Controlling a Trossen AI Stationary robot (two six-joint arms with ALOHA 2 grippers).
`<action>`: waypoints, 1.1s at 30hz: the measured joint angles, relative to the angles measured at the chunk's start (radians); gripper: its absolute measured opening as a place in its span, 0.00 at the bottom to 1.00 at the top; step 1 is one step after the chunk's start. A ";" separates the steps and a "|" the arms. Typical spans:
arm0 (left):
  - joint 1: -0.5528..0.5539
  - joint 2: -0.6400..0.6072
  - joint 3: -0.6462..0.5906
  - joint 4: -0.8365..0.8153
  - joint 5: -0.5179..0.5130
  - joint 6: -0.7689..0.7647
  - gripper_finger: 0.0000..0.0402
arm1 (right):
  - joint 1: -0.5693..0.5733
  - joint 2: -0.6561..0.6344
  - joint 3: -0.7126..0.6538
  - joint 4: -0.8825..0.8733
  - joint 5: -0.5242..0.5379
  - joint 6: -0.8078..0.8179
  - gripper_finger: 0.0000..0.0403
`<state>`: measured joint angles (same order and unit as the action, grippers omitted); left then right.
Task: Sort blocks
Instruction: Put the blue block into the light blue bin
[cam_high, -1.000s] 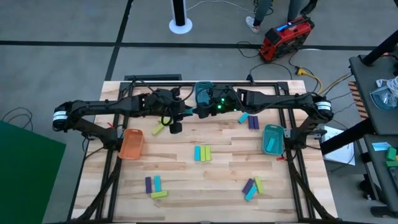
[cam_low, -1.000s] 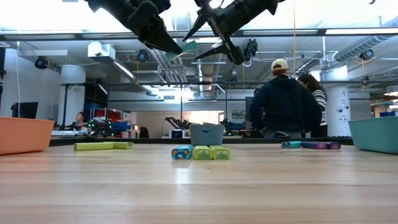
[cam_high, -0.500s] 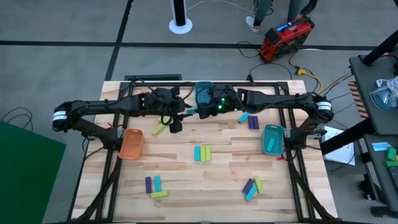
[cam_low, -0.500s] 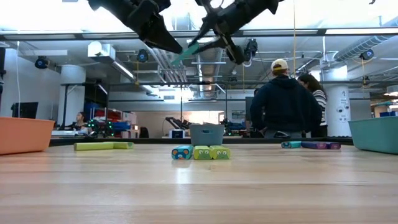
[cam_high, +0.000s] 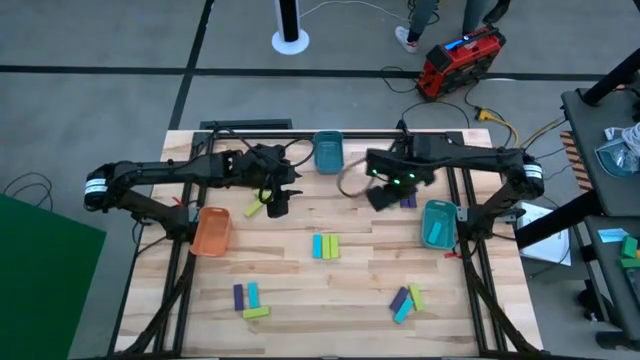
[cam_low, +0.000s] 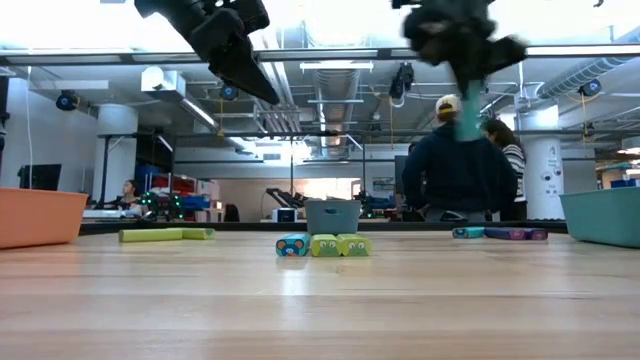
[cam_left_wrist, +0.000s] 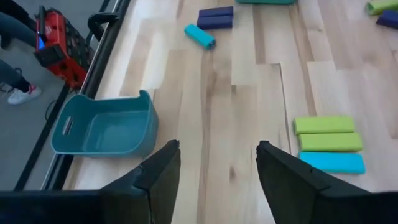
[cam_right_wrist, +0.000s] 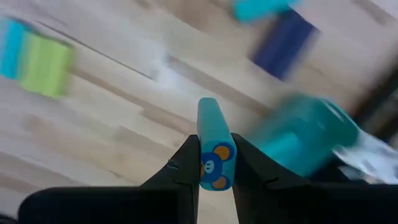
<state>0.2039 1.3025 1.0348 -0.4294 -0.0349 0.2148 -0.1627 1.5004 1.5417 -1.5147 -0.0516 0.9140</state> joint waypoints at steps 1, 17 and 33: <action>0.000 0.000 0.000 -0.001 0.000 -0.004 0.46 | 0.007 -0.014 -0.008 -0.034 0.009 0.016 0.13; 0.000 0.000 0.000 -0.002 0.000 -0.124 0.45 | 0.067 -0.380 -0.310 -0.037 0.167 0.298 0.13; 0.000 0.000 -0.001 0.002 0.001 -0.535 0.45 | 0.067 -0.487 -0.680 0.066 0.183 0.371 0.13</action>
<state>0.2039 1.3025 1.0336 -0.4278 -0.0343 -0.3198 -0.0956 1.0130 0.8613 -1.4485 0.1318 1.2855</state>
